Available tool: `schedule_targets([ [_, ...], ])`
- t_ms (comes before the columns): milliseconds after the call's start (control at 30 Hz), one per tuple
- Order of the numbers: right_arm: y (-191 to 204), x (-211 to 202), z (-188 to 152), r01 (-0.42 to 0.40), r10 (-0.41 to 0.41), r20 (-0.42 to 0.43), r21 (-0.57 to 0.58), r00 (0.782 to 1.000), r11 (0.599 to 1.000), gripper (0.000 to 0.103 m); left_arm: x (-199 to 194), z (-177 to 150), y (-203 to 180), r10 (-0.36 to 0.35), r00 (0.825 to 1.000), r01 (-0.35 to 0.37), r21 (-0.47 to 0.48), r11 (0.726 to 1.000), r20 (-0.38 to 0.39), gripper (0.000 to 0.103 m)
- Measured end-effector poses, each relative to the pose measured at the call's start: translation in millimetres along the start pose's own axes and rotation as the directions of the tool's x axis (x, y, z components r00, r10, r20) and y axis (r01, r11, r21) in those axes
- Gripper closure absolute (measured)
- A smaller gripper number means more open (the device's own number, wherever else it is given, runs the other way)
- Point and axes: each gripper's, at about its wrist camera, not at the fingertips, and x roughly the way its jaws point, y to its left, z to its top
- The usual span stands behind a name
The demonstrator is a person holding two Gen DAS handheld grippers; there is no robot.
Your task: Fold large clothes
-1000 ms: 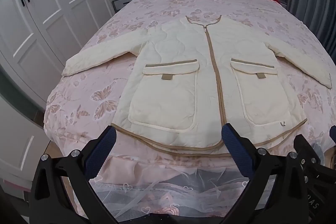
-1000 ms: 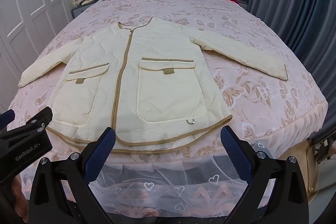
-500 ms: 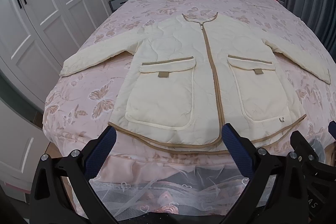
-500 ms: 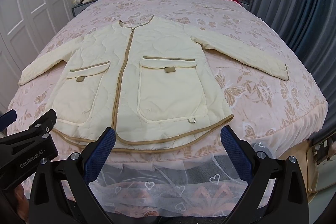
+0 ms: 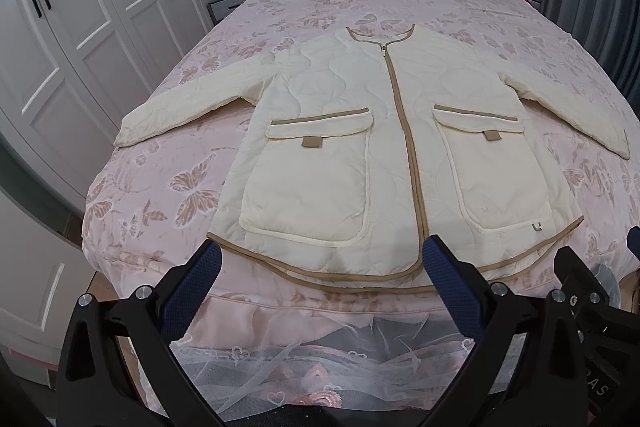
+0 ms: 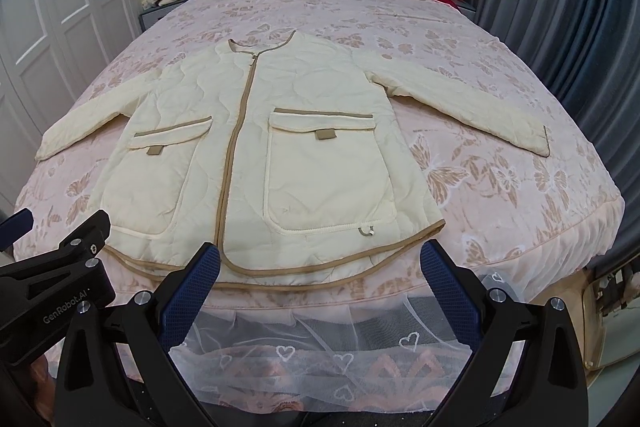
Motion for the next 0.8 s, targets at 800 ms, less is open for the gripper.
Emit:
schedule_targets([
  [800, 3.8, 1.4, 0.7, 0.003, -0.003, -0.011, -0.014, 1.000, 1.000, 0.005, 3.0, -3.4, 3.0, -0.001, 1.000, 0.001, 0.000, 1.000, -0.006, 0.005],
])
